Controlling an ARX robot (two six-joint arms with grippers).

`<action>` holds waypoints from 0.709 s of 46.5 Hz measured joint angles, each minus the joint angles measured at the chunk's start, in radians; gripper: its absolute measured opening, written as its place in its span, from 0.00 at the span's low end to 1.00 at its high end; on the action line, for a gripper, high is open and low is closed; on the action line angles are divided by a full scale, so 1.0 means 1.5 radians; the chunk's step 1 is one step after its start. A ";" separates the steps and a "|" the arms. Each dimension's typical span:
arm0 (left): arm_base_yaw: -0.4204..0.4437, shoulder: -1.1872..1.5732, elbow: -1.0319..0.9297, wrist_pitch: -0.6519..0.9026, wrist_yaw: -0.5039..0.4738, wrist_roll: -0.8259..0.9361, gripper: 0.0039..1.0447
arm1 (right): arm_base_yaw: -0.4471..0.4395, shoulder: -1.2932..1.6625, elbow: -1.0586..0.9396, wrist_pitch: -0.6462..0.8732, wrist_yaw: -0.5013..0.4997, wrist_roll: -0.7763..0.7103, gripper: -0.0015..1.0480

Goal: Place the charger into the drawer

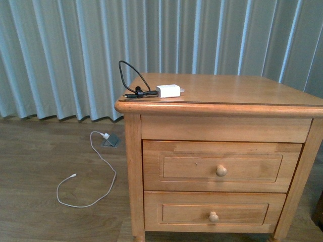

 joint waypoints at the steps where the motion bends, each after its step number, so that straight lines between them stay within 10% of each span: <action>1: 0.000 0.000 0.000 0.000 0.000 0.000 0.94 | 0.000 0.000 0.000 0.000 0.000 0.000 0.92; 21: 0.000 0.000 0.000 0.000 0.000 0.000 0.94 | 0.000 0.000 0.000 0.000 0.000 0.000 0.92; 25: 0.000 0.000 0.000 0.000 0.000 0.000 0.94 | -0.018 0.050 0.012 -0.008 -0.101 -0.033 0.92; 33: 0.000 0.000 0.000 0.000 0.000 0.000 0.94 | 0.080 0.471 0.069 0.333 -0.087 -0.081 0.92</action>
